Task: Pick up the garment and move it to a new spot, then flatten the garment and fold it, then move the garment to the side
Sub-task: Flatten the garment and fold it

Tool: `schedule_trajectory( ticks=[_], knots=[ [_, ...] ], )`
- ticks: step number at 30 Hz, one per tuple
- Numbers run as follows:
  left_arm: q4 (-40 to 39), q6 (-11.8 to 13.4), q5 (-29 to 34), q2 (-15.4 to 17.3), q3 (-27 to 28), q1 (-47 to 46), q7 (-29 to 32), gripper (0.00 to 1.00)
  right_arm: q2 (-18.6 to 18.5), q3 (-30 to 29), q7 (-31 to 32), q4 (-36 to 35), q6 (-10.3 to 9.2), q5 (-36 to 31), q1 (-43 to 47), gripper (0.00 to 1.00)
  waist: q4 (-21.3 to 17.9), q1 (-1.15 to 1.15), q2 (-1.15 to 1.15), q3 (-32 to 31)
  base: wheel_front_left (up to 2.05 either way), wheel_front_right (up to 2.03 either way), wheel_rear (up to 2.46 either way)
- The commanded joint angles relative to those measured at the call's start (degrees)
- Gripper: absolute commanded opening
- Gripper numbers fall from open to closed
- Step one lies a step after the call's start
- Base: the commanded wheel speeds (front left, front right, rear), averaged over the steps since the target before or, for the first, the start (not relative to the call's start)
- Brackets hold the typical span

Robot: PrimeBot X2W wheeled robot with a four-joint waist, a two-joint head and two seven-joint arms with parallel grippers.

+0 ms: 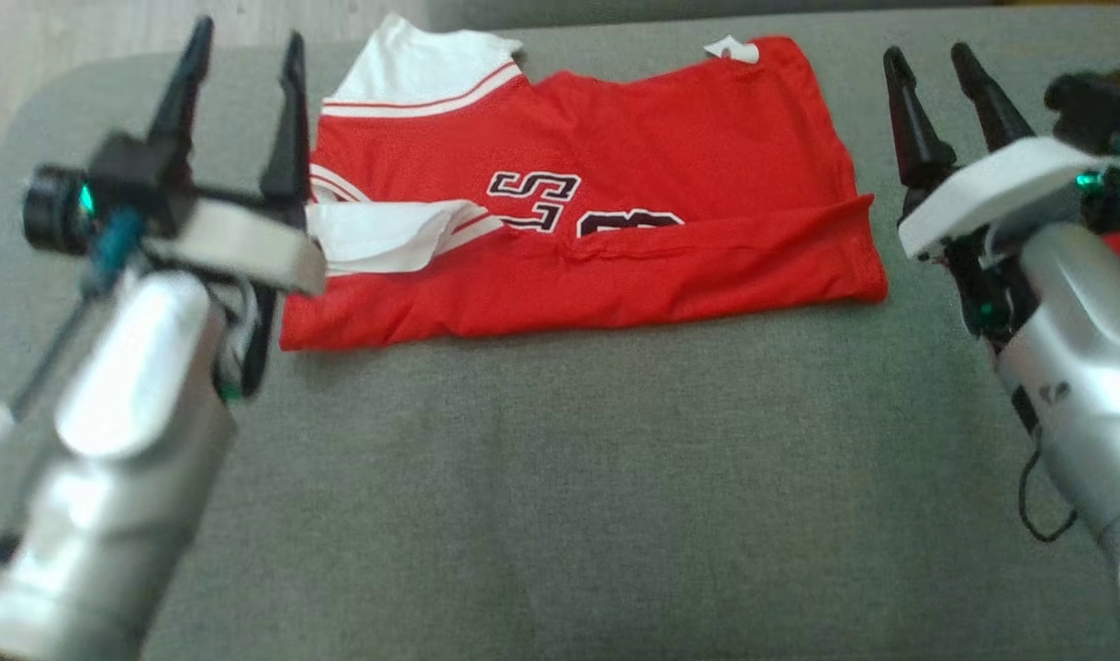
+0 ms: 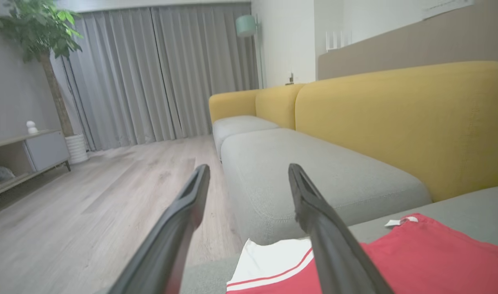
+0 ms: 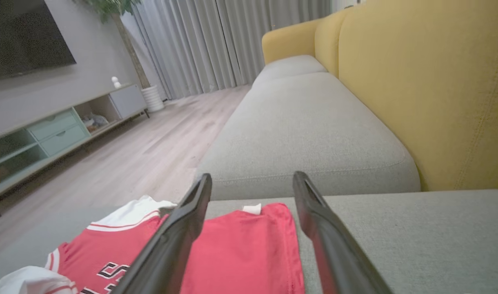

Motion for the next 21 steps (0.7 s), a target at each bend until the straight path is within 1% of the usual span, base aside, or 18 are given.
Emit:
schedule_trajectory(
  ticks=[1,3,5,8,9,11,12,13,16,18,21],
  knots=[
    [-5.2,1.3,1.9,1.6,3.5,2.6,-0.4,1.0,0.2,-4.3,-0.6,-4.6,-0.05,-3.9,2.4,1.0,0.5,0.01,0.0,-1.1,0.0,0.0,0.0],
    [-9.5,2.6,3.7,1.4,5.1,7.6,-0.4,1.0,1.1,-11.5,-0.7,-9.4,-0.05,-9.1,7.0,1.0,0.6,0.01,0.0,-1.8,0.0,0.0,0.0],
    [-13.4,4.1,5.1,0.9,7.2,12.7,-0.4,1.0,3.3,-18.4,-0.7,-15.0,-0.05,-15.4,13.0,1.0,0.4,0.01,0.0,-2.5,0.0,0.0,0.0],
    [-18.1,5.7,7.4,-0.2,9.9,20.2,-0.4,1.0,8.3,-27.1,-0.7,-23.2,-0.05,-24.5,22.7,1.0,0.1,0.01,0.0,-3.2,0.0,0.0,0.0],
    [-19.3,6.1,8.3,-0.6,10.6,22.5,-0.4,1.0,9.9,-29.2,-0.7,-26.1,-0.05,-28.2,25.8,1.0,0.1,0.01,0.0,-3.5,0.0,0.0,0.0],
    [-21.0,6.5,9.3,-1.9,12.3,26.9,-0.4,1.0,13.2,-33.0,-0.7,-31.1,-0.05,-32.7,32.0,1.0,0.0,0.01,0.0,-4.1,0.0,0.0,0.0],
    [-21.7,6.5,9.8,-2.5,13.2,28.8,-0.4,1.0,14.2,-34.0,-0.7,-33.3,-0.05,-34.3,34.7,1.0,-0.1,0.01,0.0,-4.2,0.0,0.0,0.0],
    [-21.7,6.5,9.8,-2.5,13.2,28.8,-0.4,1.0,14.2,-34.0,-0.7,-33.3,-0.05,-34.3,34.7,1.0,-0.1,0.01,0.0,-4.2,0.0,0.0,0.0],
    [-23.1,6.3,11.5,-4.1,15.4,33.2,-0.4,1.0,15.6,-35.1,-0.7,-37.5,-0.05,-36.9,40.7,1.0,-0.4,0.01,0.0,-4.5,0.0,0.0,0.0],
    [-23.2,5.5,12.4,-4.8,16.5,34.9,-0.4,1.0,15.8,-35.1,-0.7,-38.7,-0.05,-36.8,42.7,1.0,-0.7,0.01,0.0,-4.5,0.0,0.0,0.0],
    [-22.8,4.0,13.9,-5.5,17.7,35.4,-0.4,1.0,15.8,-33.7,-0.7,-39.8,-0.05,-35.0,43.4,1.0,-1.2,0.01,0.0,-4.2,0.0,0.0,0.0]
  ],
)
